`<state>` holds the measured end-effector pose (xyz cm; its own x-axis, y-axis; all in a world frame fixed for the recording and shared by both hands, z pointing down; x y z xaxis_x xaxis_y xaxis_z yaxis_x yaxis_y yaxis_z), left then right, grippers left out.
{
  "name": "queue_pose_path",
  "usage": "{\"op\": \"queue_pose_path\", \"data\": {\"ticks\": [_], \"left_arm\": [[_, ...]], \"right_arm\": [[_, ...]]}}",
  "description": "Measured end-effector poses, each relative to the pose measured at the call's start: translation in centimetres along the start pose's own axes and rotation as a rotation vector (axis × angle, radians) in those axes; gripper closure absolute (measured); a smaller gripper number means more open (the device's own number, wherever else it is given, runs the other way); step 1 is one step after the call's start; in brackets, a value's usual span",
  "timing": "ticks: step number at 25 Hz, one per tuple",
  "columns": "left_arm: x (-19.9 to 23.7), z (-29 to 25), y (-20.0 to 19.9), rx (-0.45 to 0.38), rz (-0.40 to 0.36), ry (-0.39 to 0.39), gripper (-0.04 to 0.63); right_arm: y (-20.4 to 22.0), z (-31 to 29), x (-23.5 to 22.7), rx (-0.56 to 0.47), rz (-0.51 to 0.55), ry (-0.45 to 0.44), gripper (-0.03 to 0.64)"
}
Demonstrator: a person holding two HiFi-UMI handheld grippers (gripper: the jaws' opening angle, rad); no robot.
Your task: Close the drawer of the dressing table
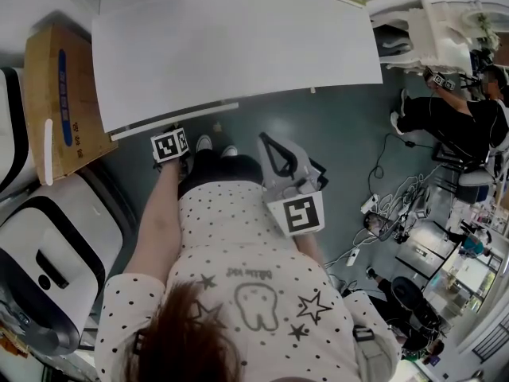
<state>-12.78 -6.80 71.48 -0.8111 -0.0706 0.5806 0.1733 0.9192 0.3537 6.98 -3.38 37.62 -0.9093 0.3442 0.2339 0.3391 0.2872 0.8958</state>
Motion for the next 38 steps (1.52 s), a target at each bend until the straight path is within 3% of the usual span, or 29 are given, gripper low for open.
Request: {"op": "queue_pose_path", "data": {"ticks": [38], "left_arm": [[0.7,-0.3,-1.9,-0.034,0.037,-0.029,0.526]], "right_arm": [[-0.5,-1.4,-0.4,0.015,0.02,0.011,0.62]]}}
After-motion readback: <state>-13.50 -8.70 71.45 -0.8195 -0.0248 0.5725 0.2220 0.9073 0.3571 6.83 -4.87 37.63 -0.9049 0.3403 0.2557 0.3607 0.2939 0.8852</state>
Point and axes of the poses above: the fingertips, and each gripper's own axes: z backward along the fingers, x to its left, y out of its underside, the point moved 5 cm from there along z, backward along the fingers, and after that the axes turned 15 degrees about y, right-handed, at the moved point
